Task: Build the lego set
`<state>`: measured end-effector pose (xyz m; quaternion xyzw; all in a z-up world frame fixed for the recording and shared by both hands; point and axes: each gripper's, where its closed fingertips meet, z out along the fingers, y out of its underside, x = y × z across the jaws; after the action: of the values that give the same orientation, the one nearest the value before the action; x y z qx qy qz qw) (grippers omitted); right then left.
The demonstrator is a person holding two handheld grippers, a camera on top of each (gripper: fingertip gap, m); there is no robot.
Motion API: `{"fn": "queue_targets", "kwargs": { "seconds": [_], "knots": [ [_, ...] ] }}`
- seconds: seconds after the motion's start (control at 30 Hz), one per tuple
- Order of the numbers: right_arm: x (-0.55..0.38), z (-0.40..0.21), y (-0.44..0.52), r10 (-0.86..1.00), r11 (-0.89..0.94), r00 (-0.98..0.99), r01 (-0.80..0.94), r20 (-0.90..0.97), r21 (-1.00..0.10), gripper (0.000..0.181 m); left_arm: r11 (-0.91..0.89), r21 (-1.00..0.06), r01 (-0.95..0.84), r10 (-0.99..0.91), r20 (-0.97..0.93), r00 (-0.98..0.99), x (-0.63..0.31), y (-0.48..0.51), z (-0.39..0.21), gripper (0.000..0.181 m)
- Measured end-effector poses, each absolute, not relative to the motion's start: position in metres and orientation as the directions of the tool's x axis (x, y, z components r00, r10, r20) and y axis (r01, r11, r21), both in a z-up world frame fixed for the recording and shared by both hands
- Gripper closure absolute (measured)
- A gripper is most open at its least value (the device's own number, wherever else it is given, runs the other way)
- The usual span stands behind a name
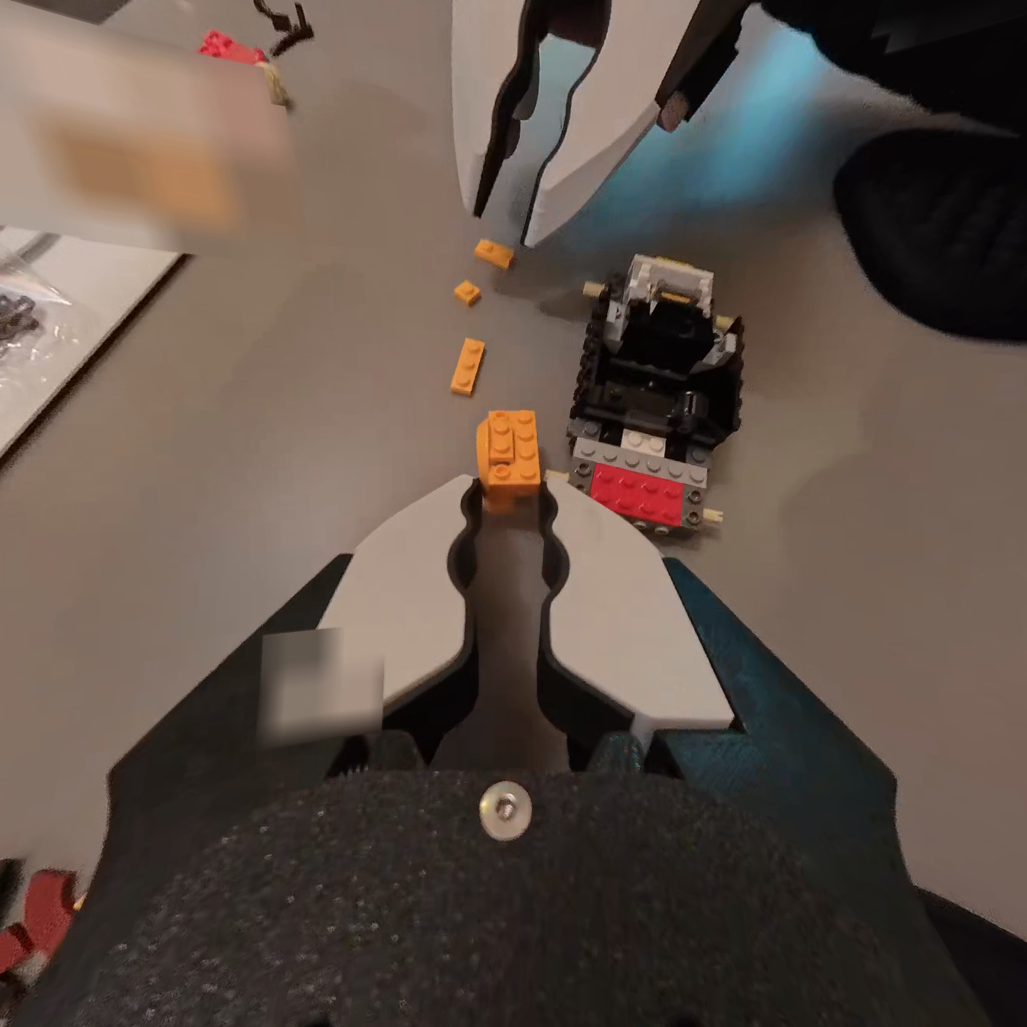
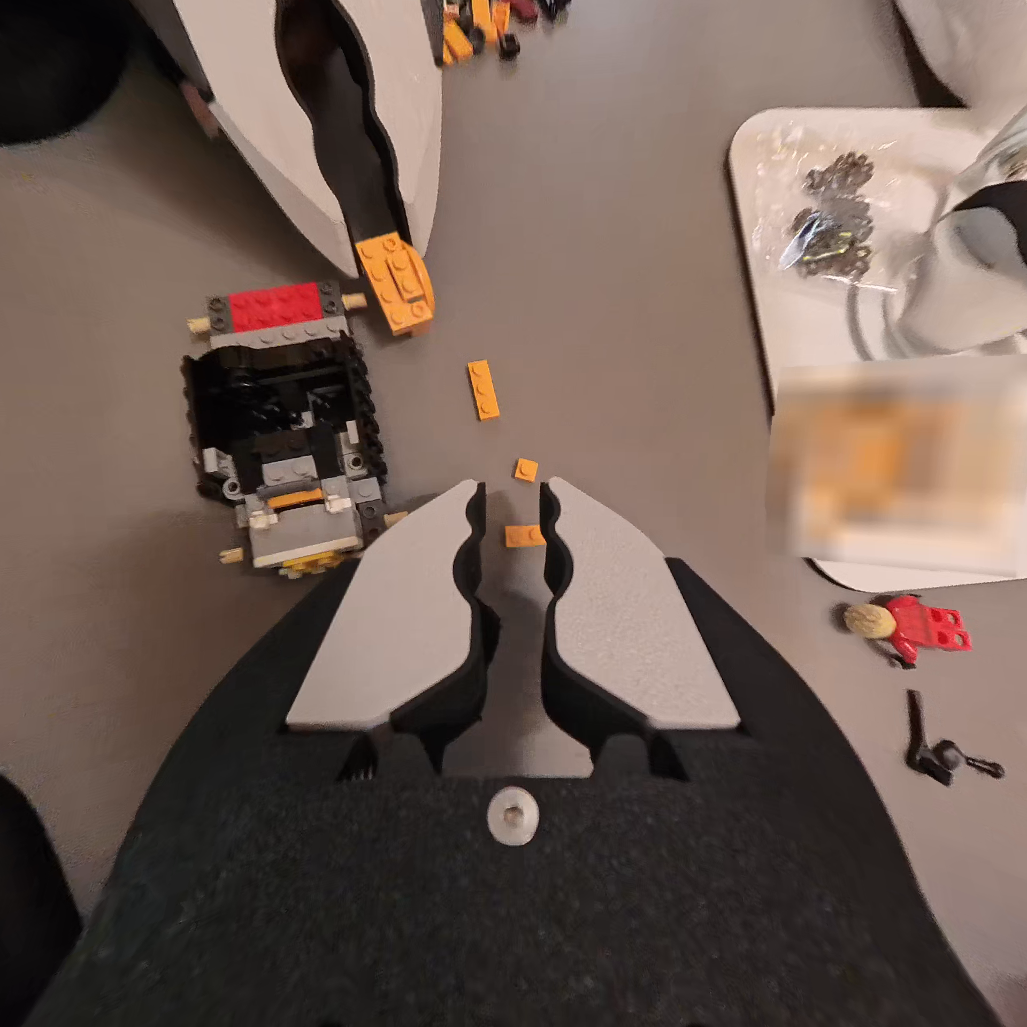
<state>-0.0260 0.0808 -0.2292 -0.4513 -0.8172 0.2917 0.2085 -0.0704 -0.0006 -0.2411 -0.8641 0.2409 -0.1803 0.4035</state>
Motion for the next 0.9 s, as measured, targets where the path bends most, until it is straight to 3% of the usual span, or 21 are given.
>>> {"fn": "queue_targets", "kwargs": {
  "seconds": [0.47,0.9],
  "knots": [
    [-0.040,-0.241,0.078,0.870,0.409,-0.489,0.645,0.062,-0.646,0.163,-0.564,-0.767,-0.305,-0.556,0.080,0.827,-0.071,0.000,-0.246,0.153],
    [-0.042,-0.241,0.077,0.879,0.387,-0.473,0.634,0.060,-0.669,0.163,-0.547,-0.773,-0.320,-0.570,0.064,0.819,-0.069,-0.001,-0.245,0.165]
  ]
}}
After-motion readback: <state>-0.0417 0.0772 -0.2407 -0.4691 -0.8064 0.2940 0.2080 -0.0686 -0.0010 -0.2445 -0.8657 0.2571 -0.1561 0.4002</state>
